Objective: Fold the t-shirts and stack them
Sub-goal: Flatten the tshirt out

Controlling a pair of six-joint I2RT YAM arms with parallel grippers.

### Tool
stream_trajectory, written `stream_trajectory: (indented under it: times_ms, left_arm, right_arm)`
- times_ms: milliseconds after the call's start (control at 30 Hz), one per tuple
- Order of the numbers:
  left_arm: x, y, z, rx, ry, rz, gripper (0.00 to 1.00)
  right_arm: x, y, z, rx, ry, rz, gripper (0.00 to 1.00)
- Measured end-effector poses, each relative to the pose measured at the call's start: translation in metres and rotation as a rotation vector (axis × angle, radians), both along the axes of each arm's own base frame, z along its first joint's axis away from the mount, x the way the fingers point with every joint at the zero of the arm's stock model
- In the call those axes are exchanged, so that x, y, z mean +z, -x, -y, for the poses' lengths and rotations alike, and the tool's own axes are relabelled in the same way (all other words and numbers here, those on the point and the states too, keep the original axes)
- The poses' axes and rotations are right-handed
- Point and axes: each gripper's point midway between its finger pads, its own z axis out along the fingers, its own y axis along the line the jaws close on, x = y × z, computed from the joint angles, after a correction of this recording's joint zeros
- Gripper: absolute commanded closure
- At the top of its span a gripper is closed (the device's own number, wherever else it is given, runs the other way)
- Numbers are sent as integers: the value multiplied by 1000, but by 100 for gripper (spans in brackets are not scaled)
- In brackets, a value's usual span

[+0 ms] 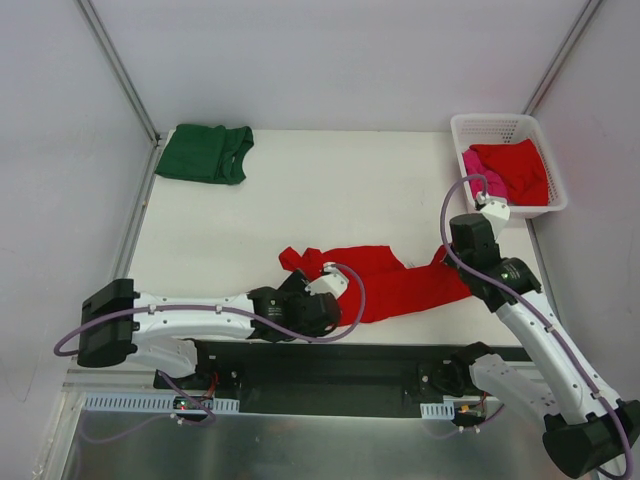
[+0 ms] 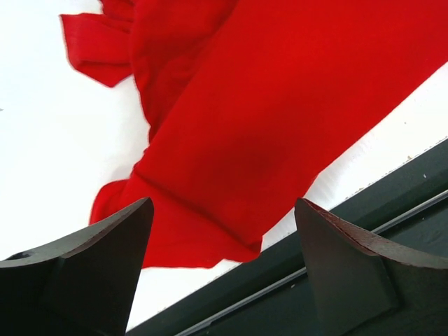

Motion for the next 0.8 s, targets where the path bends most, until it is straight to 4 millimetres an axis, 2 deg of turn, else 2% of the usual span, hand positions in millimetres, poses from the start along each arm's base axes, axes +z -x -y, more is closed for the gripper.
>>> stream_trajectory:
  times_ms: [200,333,500,667,800]
  left_arm:
    - [-21,10,16,-44,-15,-27,21]
    - [-35,25,29,-105,-40,-36,22]
    - [-43,35,36,-130,-43,-49,23]
    - [-47,36,39,-123,-39,-46,27]
    - [-59,33,38,-114,-78,-35,27]
  right_arm:
    - [-2,-1,-2,5,0,-10,99]
    - [-2,-2,-3,9,-6,-10,99]
    - [-2,-2,-3,11,-7,-10,99]
    - [-2,-2,-4,11,-8,-9,99]
    - [-2,-2,-4,11,-7,-9,99]
